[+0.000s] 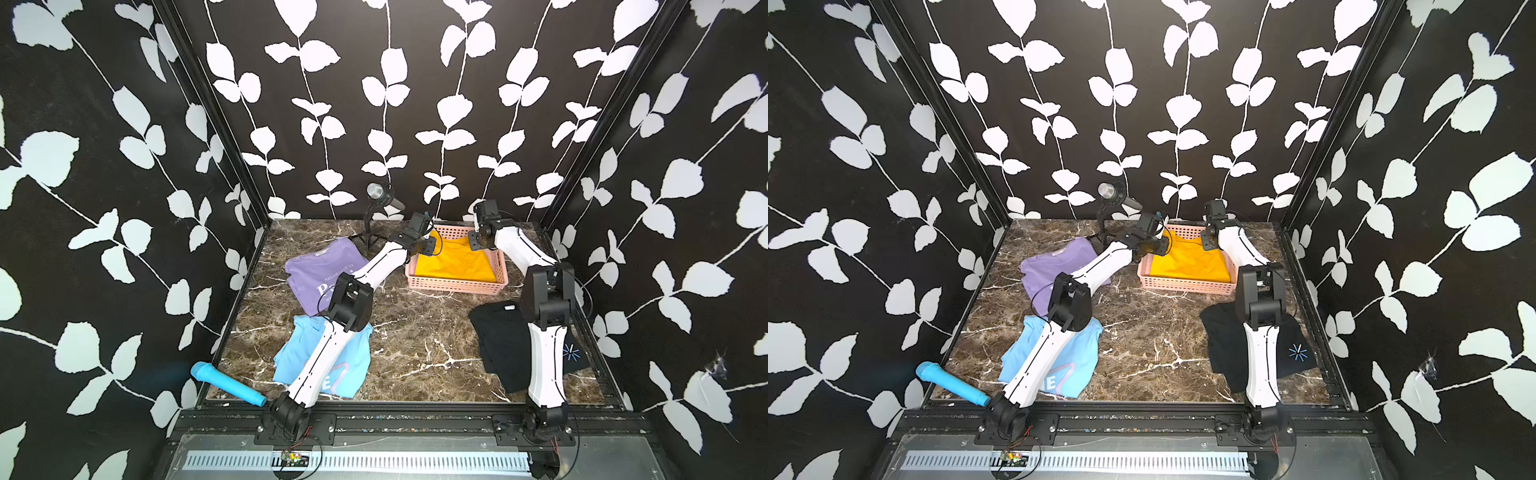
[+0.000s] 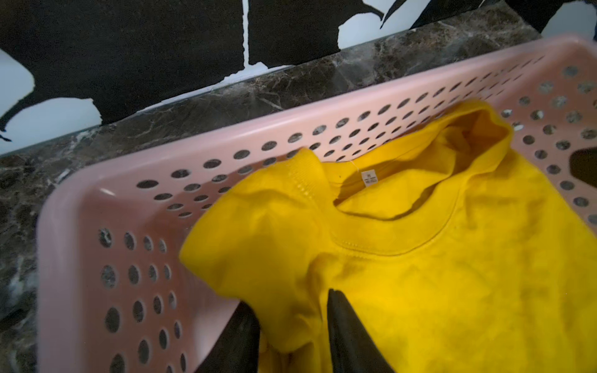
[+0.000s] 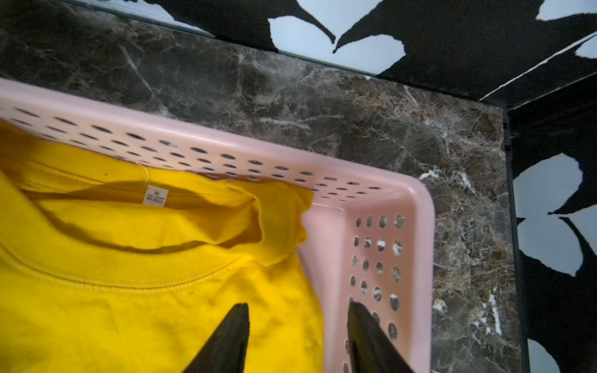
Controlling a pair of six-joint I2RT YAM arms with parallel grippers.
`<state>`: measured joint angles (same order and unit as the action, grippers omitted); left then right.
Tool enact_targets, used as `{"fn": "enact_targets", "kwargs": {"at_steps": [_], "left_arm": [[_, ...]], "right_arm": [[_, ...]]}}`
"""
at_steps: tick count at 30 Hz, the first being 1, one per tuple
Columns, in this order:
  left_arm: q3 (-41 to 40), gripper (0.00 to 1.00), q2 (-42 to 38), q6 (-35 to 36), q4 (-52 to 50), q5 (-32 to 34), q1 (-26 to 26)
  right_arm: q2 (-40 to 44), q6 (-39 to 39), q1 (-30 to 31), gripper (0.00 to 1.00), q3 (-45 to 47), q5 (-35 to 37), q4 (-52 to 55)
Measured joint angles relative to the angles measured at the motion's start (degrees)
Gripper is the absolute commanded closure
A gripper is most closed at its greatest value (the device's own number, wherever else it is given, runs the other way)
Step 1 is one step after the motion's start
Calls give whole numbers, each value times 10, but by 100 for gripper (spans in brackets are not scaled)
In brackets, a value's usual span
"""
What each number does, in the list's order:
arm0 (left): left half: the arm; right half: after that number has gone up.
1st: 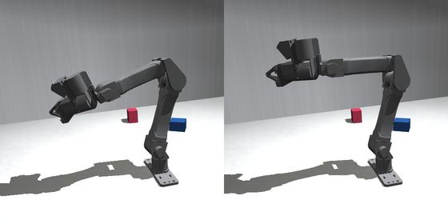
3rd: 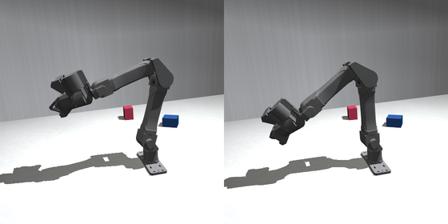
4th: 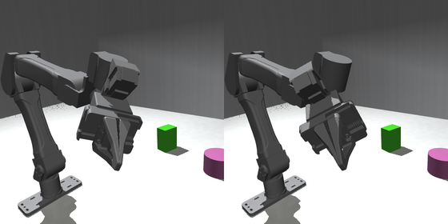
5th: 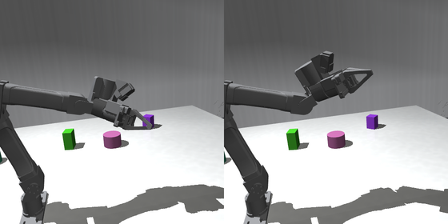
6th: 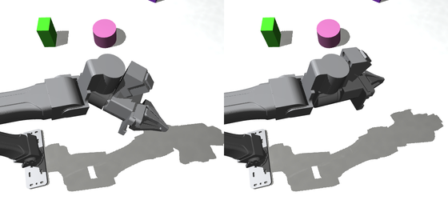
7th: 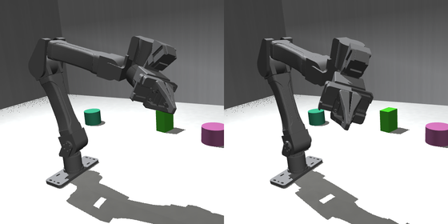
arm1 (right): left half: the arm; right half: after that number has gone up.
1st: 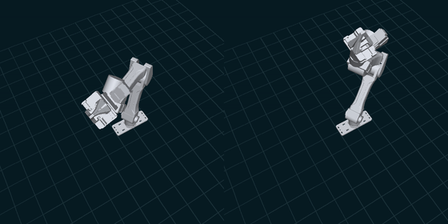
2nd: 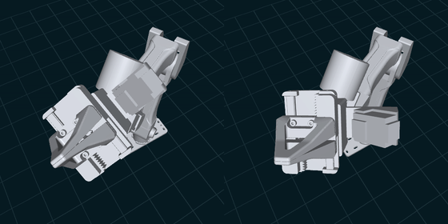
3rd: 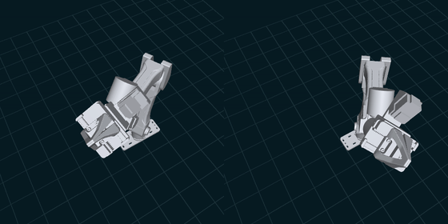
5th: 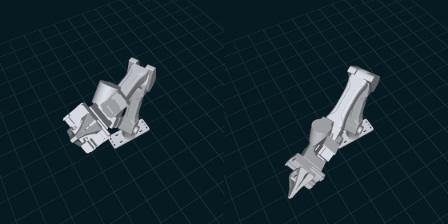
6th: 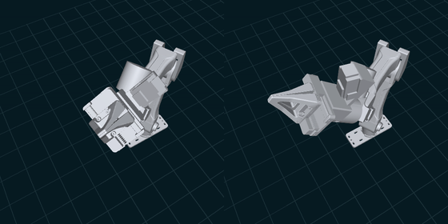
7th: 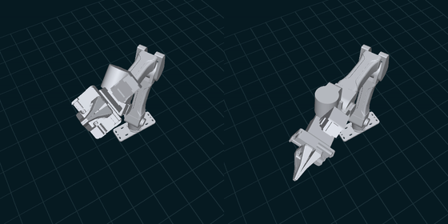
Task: Put the folded t-shirts into the basket
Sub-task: Place the T-shirt in the bin, then move the T-shirt to the center of the board.
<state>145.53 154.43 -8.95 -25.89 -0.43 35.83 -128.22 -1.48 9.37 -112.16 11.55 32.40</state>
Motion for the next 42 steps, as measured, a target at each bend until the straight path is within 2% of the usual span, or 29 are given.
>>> {"fn": "enact_targets", "kwargs": {"at_steps": [6, 8, 14, 18, 27, 31, 34, 37, 42], "left_arm": [[-48, 42, -48, -2, -8, 10, 0], [-61, 38, -68, 0, -10, 16, 0], [-97, 35, -135, 9, -10, 28, 0], [-162, 33, -198, 13, -9, 31, 1], [-426, 31, -388, 15, 32, 40, 13], [-542, 27, -480, 21, 58, 39, 17], [-628, 19, -551, 28, 78, 41, 17], [-711, 17, -616, 30, 101, 44, 17], [-806, 11, -661, 29, 130, 49, 17]], "right_arm": [[62, -4, 1, 44, 41, -26, 0], [94, -8, 4, 40, 67, -40, -1], [180, -18, 21, 34, 146, -64, -3], [235, -32, 38, 29, 214, -73, 2], [382, -66, 115, 22, 357, -54, 37], [436, -78, 146, 19, 413, -46, 56], [466, -96, 155, 17, 460, -47, 71], [484, -118, 160, 17, 502, -50, 94], [499, -162, 175, 17, 547, -61, 116]]}}
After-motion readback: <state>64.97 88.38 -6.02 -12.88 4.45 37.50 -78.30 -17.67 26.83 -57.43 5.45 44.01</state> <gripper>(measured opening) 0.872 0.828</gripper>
